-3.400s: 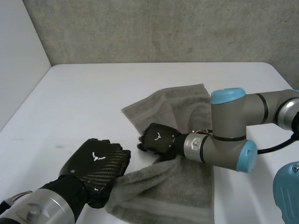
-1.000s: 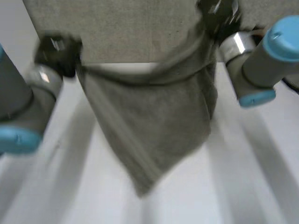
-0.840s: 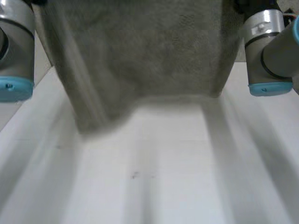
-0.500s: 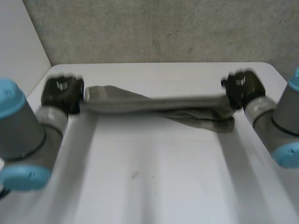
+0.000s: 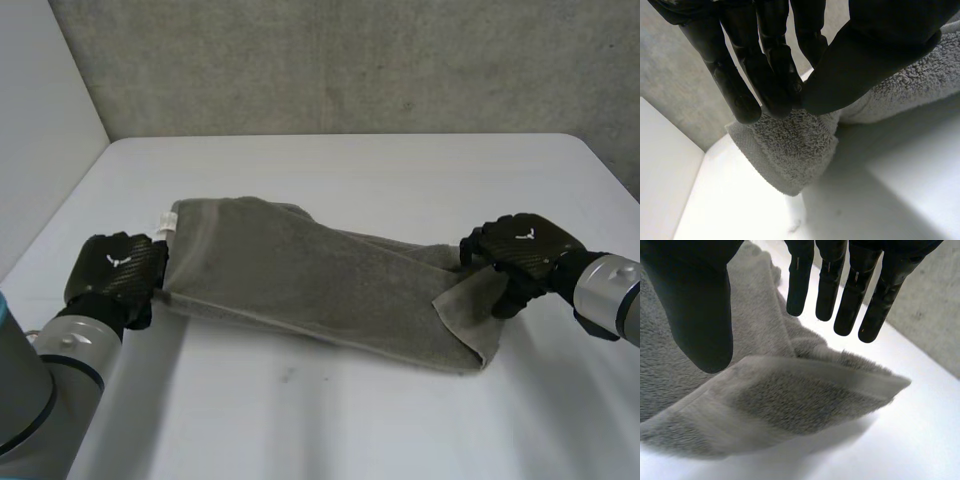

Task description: Fold the towel.

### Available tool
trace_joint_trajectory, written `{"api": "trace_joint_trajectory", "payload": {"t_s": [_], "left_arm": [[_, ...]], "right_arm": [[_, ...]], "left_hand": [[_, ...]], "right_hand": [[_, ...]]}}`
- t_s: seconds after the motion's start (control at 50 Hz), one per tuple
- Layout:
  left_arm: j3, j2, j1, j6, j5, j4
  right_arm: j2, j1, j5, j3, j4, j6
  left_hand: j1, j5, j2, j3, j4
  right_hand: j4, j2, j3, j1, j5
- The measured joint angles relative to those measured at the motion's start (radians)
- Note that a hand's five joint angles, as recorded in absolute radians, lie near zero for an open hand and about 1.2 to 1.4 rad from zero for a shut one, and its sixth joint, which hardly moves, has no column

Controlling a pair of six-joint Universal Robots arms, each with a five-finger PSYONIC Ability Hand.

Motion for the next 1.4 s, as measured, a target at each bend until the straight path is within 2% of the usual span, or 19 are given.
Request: {"api": "trace_joint_trajectory", "payload": {"t_s": [0.16,0.2,0.34,0.46,0.64,0.66,0.76,0.96,1.0,1.02,1.14,1.28,1.32,1.4], "left_arm": [[-0.020,0.024,0.003,-0.001,0.000,0.019],[-0.026,0.022,0.007,-0.001,0.000,0.028],[-0.036,0.014,0.028,-0.002,0.011,0.043],[-0.039,0.009,0.036,-0.002,0.031,0.044],[-0.044,0.007,0.036,-0.002,0.045,0.044],[-0.044,0.007,0.035,-0.002,0.045,0.043],[-0.045,0.008,0.035,-0.002,0.045,0.043],[-0.048,0.007,0.035,-0.002,0.044,0.044],[-0.049,0.007,0.035,-0.002,0.045,0.044],[-0.050,0.007,0.035,-0.002,0.045,0.045],[-0.051,0.007,0.035,-0.003,0.046,0.045],[-0.052,0.007,0.036,-0.003,0.046,0.045],[-0.052,0.007,0.036,-0.002,0.046,0.044],[-0.052,0.009,0.036,0.000,0.047,0.043]], "right_arm": [[-0.005,-0.030,-0.112,0.060,-0.055,-0.135],[-0.004,-0.038,-0.147,0.087,-0.060,-0.229],[0.010,-0.043,-0.176,0.115,-0.052,-0.441],[0.044,-0.033,-0.171,0.099,-0.049,-0.491],[0.149,0.070,-0.081,0.006,-0.055,-0.496],[0.182,0.102,-0.038,-0.026,-0.055,-0.497],[0.243,0.147,0.028,-0.083,-0.056,-0.497],[0.312,0.181,0.077,-0.146,-0.055,-0.495],[0.320,0.183,0.088,-0.154,-0.055,-0.496],[0.323,0.183,0.094,-0.158,-0.055,-0.497],[0.323,0.182,0.106,-0.161,-0.055,-0.499],[0.323,0.176,0.109,-0.156,-0.052,-0.499],[0.316,0.173,0.109,-0.155,-0.051,-0.498],[0.283,0.168,0.109,-0.153,-0.048,-0.492]], "left_hand": [[0.000,0.000,0.000,0.000,0.000],[0.000,0.000,0.000,0.000,0.000],[0.000,0.000,0.000,0.000,0.000],[0.000,0.000,0.000,0.000,0.000],[0.000,0.000,0.000,0.000,0.000],[0.000,0.000,0.000,0.000,0.000],[0.000,0.000,0.000,0.000,0.000],[0.000,0.000,0.000,0.000,0.000],[0.000,0.000,0.000,0.000,0.000],[0.000,0.000,0.000,0.000,0.000],[0.000,0.000,0.000,0.000,0.000],[0.000,0.000,0.000,0.000,0.000],[0.000,0.000,0.000,0.000,0.000],[0.000,0.000,0.000,0.000,0.000]], "right_hand": [[0.000,0.000,0.000,0.000,-0.003],[0.000,0.000,0.000,0.000,-0.005],[0.000,0.000,0.000,0.000,-0.005],[0.000,0.000,0.000,0.000,-0.005],[0.000,0.000,0.000,0.000,-0.005],[0.000,0.000,0.000,0.000,-0.005],[0.000,0.000,0.000,0.000,-0.005],[0.001,0.000,0.001,0.000,-0.004],[0.068,0.058,0.072,0.045,0.058],[0.174,0.167,0.178,0.136,0.151],[0.334,0.319,0.336,0.260,0.297],[0.406,0.390,0.408,0.320,0.367],[0.576,0.557,0.573,0.460,0.536],[0.643,0.615,0.638,0.482,0.600]]}}
